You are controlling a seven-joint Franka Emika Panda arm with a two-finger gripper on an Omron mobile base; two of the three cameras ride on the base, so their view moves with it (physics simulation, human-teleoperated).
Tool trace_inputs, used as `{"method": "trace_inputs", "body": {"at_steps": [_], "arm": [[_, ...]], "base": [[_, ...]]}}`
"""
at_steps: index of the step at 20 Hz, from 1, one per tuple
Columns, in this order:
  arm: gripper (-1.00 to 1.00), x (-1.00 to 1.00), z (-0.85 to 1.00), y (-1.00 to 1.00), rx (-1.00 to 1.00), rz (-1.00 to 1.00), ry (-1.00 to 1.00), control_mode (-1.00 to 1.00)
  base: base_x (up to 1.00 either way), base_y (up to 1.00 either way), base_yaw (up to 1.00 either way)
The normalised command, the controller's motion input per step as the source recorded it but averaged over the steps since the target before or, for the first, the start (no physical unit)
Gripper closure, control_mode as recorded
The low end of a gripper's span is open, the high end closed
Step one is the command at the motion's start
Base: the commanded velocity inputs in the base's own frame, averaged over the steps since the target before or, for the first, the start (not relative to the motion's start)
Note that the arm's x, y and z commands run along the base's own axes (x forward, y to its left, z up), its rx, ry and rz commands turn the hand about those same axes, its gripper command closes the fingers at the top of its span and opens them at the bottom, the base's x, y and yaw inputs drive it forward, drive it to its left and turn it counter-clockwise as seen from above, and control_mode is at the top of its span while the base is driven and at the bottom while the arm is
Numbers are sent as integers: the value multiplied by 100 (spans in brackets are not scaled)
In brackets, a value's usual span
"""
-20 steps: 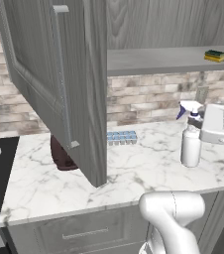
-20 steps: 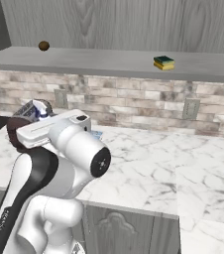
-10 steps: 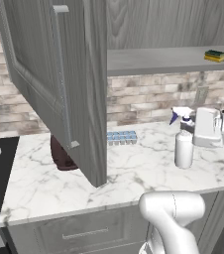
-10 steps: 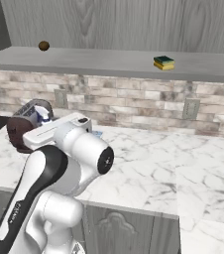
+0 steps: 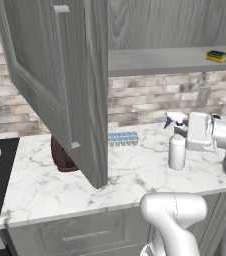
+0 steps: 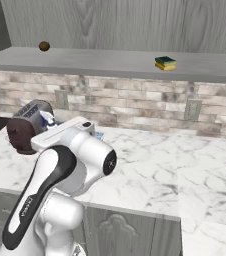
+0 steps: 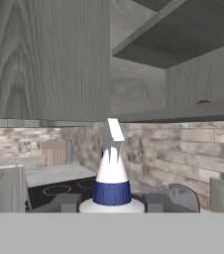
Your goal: Pick the spray and sponge from the cabinet and place them on the counter.
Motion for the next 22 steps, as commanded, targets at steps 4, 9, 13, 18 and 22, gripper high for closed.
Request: {"method": "trace_inputs", "body": {"at_steps": [4, 9, 13, 18, 22], "arm": [[100, 7, -32, 13, 6, -2, -10, -100], [100, 10, -26, 18, 4, -3, -11, -100], [100, 16, -11, 23, 0, -3, -9, -100], [100, 27, 0, 12, 0, -3, -1, -100], [100, 32, 0, 3, 0, -3, 2, -100]], "base": [[0, 0, 0], [0, 0, 0], [0, 0, 0], [0, 0, 0], [0, 0, 0]]}}
